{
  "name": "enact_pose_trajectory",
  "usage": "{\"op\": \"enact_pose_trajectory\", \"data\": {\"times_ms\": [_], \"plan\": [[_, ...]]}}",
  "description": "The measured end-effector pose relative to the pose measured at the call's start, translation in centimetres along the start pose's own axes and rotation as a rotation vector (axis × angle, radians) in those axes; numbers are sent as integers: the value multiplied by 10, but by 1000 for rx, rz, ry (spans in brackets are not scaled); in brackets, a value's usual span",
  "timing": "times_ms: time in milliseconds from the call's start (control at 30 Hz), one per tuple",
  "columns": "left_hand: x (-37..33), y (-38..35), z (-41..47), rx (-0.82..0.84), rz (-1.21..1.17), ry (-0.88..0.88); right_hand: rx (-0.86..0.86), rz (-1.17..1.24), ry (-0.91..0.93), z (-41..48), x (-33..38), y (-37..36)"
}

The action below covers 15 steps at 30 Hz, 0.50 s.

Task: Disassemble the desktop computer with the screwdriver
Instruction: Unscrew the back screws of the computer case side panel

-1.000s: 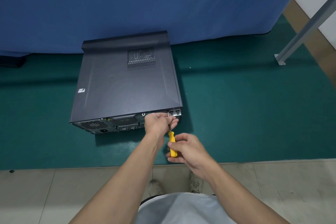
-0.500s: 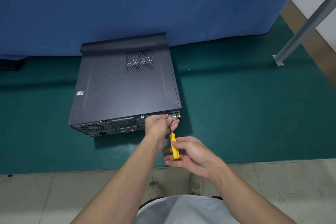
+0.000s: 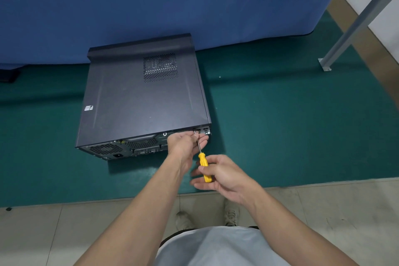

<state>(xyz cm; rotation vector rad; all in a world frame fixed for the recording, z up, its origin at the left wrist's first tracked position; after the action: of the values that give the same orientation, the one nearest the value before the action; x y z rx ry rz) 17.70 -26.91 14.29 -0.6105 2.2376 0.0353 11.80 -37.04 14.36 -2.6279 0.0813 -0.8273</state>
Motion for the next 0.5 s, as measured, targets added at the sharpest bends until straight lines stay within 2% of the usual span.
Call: {"op": "enact_pose_trajectory", "data": {"times_ms": [133,233,367,500], "plan": [[1,2,1,-98,84,-49,-177,-199,68,4,-4,-3],[0,1,1,-99,77,-55,-167,-164,82,4,-4,-5],[-1,-1,-1,-39,4,-20,-72,33,47,1,2,0],[1,-1,0,-45,-25,-22,-183,-130,79,1,5,2]]}}
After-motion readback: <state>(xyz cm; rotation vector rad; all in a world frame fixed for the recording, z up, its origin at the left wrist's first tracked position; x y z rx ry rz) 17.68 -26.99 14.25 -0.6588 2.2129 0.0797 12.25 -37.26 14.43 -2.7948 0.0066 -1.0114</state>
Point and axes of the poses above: each hand's wrist, its own z-axis towards the middle knuckle, its own y-axis out of the back of the hand, x = y × z, the point moved 3 cm from there along z, towards the middle knuckle, and after that the axes turned 3 degrees about -y, right-handed, at the moved point
